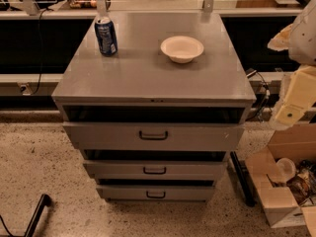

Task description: Open top drawer

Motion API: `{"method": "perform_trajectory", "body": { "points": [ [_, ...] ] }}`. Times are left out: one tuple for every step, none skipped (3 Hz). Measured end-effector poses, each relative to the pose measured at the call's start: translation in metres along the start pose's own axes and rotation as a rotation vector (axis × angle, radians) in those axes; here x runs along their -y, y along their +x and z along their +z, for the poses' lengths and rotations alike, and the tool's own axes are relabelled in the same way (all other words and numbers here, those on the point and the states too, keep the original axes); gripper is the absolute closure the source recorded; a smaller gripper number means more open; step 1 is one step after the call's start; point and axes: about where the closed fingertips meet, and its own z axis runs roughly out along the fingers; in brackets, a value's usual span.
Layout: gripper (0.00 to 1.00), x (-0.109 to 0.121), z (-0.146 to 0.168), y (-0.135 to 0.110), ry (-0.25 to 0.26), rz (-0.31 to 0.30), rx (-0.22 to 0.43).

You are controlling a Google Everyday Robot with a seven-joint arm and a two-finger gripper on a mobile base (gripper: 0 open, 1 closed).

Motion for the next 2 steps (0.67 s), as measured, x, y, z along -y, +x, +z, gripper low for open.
{"method": "perform_trajectory", "body": {
  "points": [
    [0.0, 0.0, 0.0, 0.0, 0.0, 0.0, 0.0],
    [0.0, -0.006, 0.02, -0.009, 0.001, 0.003, 0.03]
  ]
}}
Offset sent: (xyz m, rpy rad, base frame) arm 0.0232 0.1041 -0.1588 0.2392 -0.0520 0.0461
